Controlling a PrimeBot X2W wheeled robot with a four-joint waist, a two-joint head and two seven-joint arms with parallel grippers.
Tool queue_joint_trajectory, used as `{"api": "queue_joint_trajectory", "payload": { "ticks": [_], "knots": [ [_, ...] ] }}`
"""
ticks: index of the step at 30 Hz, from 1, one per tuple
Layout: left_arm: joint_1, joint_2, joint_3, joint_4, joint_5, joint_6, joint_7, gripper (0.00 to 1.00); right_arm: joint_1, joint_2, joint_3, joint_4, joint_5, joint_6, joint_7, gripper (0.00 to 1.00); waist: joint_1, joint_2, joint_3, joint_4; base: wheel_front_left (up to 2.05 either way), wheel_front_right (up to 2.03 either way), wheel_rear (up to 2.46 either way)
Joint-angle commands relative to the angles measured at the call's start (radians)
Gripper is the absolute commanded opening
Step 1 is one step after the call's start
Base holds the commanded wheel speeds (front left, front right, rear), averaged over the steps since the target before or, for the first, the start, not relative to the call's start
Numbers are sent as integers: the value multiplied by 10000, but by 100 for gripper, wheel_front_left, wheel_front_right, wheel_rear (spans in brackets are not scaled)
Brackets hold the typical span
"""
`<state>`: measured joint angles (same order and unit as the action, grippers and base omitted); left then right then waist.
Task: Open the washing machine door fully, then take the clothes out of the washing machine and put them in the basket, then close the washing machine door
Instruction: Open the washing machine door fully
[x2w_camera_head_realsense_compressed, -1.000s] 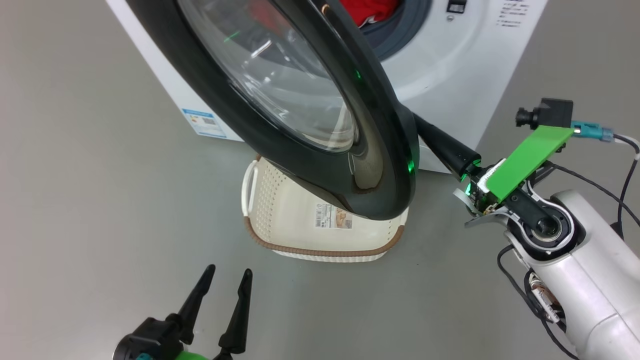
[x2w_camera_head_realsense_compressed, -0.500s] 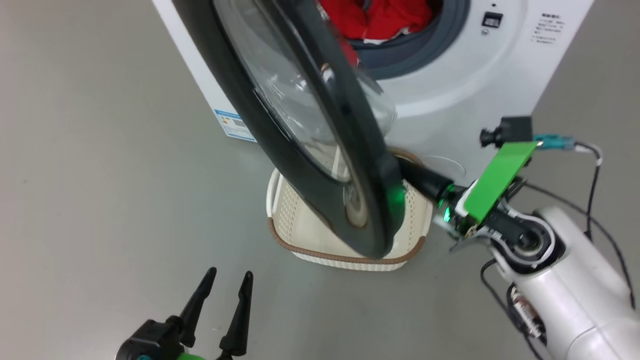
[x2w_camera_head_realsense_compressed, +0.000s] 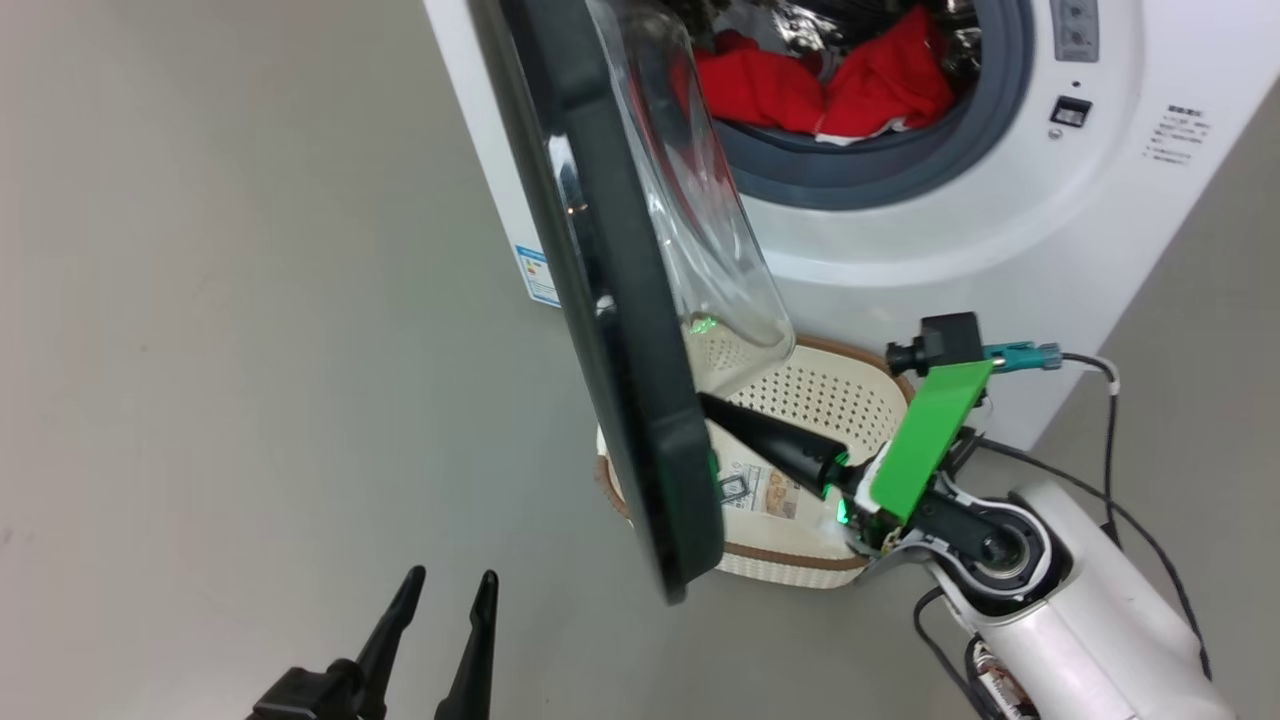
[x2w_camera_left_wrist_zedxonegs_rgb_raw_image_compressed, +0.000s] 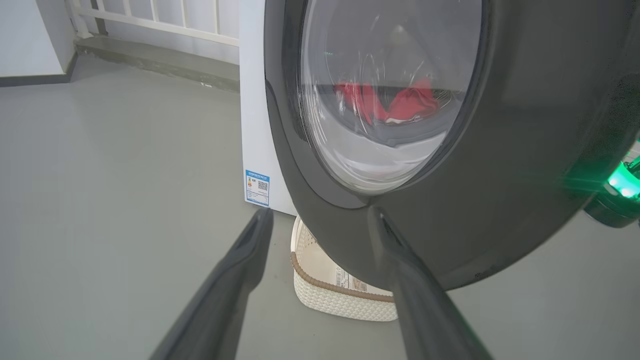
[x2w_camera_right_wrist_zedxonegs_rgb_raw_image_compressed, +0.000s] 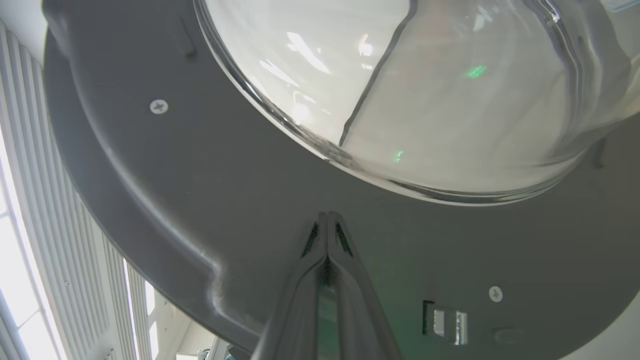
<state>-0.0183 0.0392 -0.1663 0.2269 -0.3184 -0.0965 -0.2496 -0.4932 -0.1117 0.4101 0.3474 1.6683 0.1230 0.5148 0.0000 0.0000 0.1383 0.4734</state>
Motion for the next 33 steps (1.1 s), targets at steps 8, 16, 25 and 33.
{"api": "queue_joint_trajectory", "payload": {
  "ticks": [8,16,25,33],
  "knots": [
    [68,110,489,-409,-126,187,-122,100,-102,568,642,-296,-75,77,214,0,0,0,-188,233,0,0,0],
    [164,110,571,-506,-136,259,-122,100,-284,611,1252,-380,341,77,-78,0,0,0,-255,259,0,0,0],
    [247,110,635,-500,-27,236,-122,100,-84,613,1337,-280,23,77,-506,39,0,0,-423,172,0,0,0],
    [283,110,755,-390,159,148,-122,100,434,614,942,-301,-206,77,-671,100,0,0,-617,33,0,0,0]
  ]
}}
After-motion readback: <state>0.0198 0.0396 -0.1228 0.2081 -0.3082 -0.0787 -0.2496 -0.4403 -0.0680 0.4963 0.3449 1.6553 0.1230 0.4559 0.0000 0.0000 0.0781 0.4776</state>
